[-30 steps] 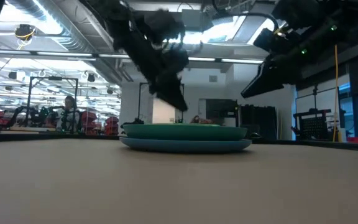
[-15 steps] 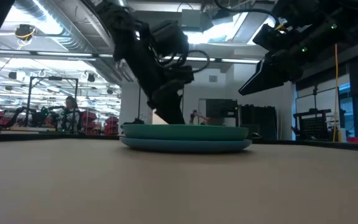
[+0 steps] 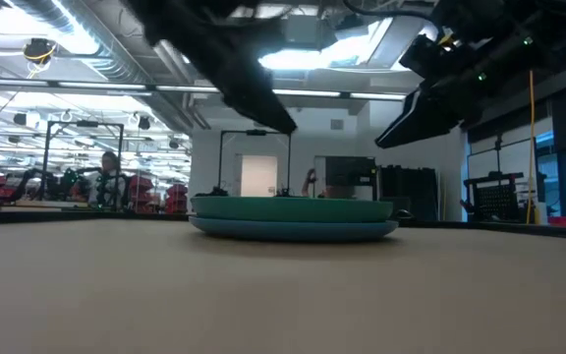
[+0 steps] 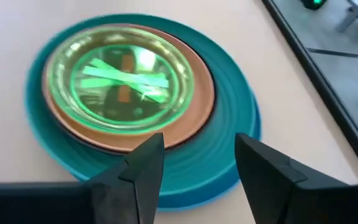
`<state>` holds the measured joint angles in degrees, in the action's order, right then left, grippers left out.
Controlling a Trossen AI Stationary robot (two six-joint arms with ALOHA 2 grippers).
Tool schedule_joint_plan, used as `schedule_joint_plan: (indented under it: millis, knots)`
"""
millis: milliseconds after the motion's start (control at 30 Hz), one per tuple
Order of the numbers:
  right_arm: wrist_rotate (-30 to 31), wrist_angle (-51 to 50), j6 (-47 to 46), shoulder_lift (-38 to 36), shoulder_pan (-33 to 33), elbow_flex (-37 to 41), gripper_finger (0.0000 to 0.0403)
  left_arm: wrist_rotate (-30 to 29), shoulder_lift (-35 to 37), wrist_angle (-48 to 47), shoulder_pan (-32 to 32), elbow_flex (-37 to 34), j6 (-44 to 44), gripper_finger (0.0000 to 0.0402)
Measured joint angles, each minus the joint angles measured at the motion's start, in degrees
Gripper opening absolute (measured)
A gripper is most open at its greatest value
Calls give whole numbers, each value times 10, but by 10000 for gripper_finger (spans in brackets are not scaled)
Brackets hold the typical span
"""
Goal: Stack plastic plates
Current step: Return to Home Position
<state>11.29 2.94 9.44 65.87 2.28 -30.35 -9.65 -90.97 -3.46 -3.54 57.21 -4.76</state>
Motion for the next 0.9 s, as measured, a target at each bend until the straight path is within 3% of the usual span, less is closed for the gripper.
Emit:
schedule_joint_plan:
  millis: [200, 333, 667, 900]
  knots:
    - [-23, 7, 4, -1, 3, 0, 190, 49, 139, 180, -8, -170, 4, 124]
    - [-83, 24, 5, -1, 34, 0, 184, 92, 232, 262, -29, -271, 19, 101]
    - [-226, 77, 0, -1, 117, 9, 83, 108, 420, 286, -48, -426, 51, 7]
    - [-286, 200, -35, -6, 176, 88, 9, 108, 547, 301, -48, -510, 64, 3]
